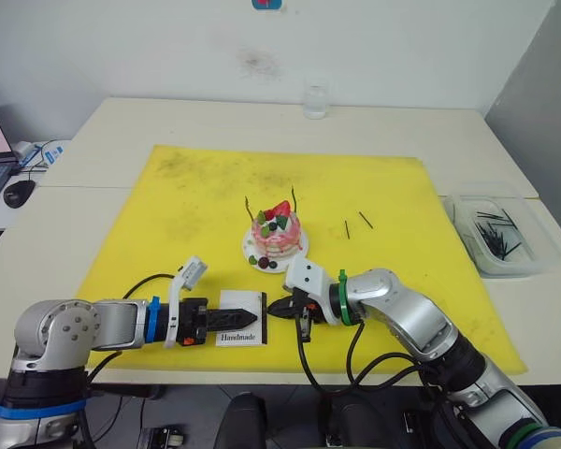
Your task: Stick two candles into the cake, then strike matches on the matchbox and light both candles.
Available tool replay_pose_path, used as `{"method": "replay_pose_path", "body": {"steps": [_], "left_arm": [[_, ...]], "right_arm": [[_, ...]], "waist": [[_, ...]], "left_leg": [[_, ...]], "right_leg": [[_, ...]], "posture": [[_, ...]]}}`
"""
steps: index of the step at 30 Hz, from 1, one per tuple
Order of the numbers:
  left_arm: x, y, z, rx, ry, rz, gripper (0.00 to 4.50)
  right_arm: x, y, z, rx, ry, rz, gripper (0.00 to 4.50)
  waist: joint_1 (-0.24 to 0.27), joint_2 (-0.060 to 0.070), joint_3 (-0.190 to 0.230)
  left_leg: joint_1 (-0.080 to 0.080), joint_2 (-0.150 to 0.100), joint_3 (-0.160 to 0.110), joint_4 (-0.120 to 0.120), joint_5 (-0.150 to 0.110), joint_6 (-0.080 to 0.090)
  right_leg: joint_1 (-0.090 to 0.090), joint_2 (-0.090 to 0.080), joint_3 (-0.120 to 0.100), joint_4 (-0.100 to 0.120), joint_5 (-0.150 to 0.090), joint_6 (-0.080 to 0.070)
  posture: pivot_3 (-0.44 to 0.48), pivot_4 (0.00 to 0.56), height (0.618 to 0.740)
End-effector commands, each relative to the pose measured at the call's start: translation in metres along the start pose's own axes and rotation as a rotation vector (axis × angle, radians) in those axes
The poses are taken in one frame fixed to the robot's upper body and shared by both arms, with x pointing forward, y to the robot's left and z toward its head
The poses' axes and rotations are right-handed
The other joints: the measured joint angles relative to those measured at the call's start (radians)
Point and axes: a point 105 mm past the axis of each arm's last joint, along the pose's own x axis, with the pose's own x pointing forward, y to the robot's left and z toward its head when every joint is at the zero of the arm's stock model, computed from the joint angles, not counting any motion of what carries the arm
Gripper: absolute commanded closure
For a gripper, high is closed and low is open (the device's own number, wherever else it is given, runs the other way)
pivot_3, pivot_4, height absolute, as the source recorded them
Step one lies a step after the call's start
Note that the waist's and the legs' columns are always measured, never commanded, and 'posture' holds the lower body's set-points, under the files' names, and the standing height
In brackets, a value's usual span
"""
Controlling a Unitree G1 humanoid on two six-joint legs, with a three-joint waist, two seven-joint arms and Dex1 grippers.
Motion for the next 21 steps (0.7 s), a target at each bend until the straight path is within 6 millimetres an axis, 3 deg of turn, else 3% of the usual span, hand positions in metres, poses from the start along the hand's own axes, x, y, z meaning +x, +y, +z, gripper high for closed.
{"method": "replay_pose_path", "body": {"steps": [1, 4, 11, 15, 21], "left_arm": [[0.007, 0.004, -0.016, -0.042, 0.056, 0.002, 3.80], [0.005, 0.004, -0.014, -0.035, 0.042, 0.001, 4.46], [-0.006, -0.017, -0.001, 0.005, 0.012, -0.086, 4.46], [-0.004, -0.035, 0.005, 0.035, 0.034, -0.170, 4.46], [0.010, -0.030, 0.011, 0.010, 0.044, -0.161, 4.46]], "right_arm": [[-0.001, -0.002, 0.009, -0.011, -0.031, -0.017, 4.50], [-0.002, -0.004, 0.011, -0.006, -0.039, -0.032, 4.50], [-0.017, -0.011, 0.024, -0.014, -0.079, -0.083, 4.50], [-0.040, -0.018, 0.033, -0.023, -0.106, -0.135, 4.50], [-0.072, -0.026, 0.032, -0.020, -0.093, -0.206, 4.50]], "waist": [[0.000, 0.000, 0.000], [0.000, 0.000, 0.000], [0.000, 0.000, 0.000], [0.001, 0.000, 0.000], [0.002, 0.000, 0.000]], "left_leg": [[0.000, 0.000, 0.000, 0.000, 0.000, 0.000], [0.000, 0.000, 0.000, 0.000, 0.000, 0.000], [0.000, 0.000, 0.000, 0.000, 0.000, 0.000], [-0.002, 0.000, -0.001, 0.000, 0.000, 0.000], [-0.001, -0.001, -0.001, 0.000, 0.000, 0.000]], "right_leg": [[0.000, 0.000, 0.000, 0.000, 0.000, 0.000], [0.000, 0.000, 0.000, 0.000, 0.000, 0.000], [0.000, 0.000, 0.000, 0.000, 0.000, 0.000], [-0.001, 0.000, -0.001, 0.000, 0.000, 0.000], [-0.001, 0.000, -0.001, 0.000, 0.000, 0.000]], "posture": [[0.000, 0.150, 0.740], [0.000, 0.150, 0.740], [0.000, 0.150, 0.740], [0.000, 0.150, 0.740], [0.000, 0.150, 0.740]]}}
